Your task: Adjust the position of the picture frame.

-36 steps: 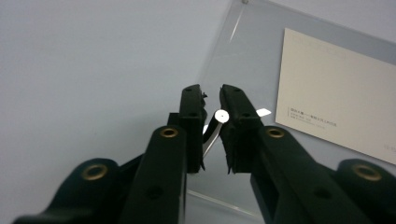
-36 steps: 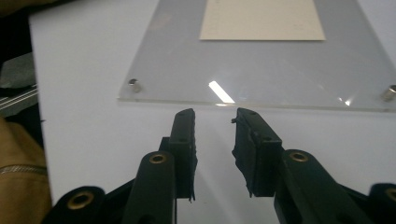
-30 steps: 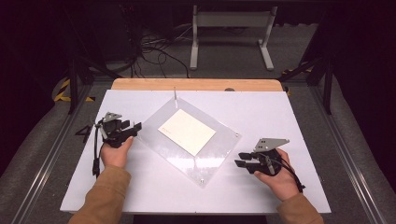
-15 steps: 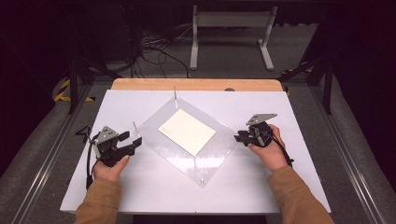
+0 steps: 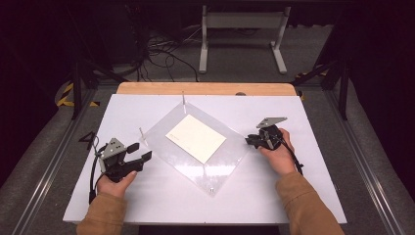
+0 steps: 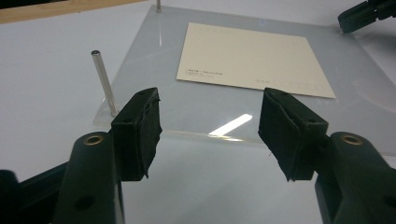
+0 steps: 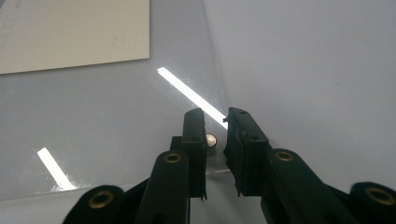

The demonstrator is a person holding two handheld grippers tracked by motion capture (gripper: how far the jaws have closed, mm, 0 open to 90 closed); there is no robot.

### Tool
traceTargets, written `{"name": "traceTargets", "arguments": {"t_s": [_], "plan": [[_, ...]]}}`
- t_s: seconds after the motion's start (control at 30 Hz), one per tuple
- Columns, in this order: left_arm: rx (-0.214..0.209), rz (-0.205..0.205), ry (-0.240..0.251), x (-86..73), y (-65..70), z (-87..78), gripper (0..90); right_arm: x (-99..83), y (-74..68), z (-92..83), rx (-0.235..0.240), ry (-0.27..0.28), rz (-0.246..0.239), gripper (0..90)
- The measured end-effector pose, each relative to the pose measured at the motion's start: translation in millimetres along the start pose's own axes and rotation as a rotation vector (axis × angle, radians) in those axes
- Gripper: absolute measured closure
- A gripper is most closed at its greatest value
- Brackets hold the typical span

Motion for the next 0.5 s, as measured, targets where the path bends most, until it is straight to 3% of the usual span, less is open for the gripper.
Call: {"name": "traceTargets", "arguments": {"t_s": [0.33,0.5], "plan": [[-0.006,0.003,-0.024,-3.6,1.4,5.5,39.3,0.3,-2.6,1.5,0.011,0.013,-0.07,83.6],[-0.022,-0.025,-0.039,-8.3,-3.5,7.6,39.5,-5.1,-19.0,-4.6,0.047,-0.04,-0.147,83.7]]}}
Point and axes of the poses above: each handheld gripper's, and its own axes: z roughly forward along the jaws, x roughly out of its top, y roughly to its right, the point moved 6 cm from there along z, roughly forward along the jaws, and after that the axes turned 12 degrees about -y, right-handed, at the moved point
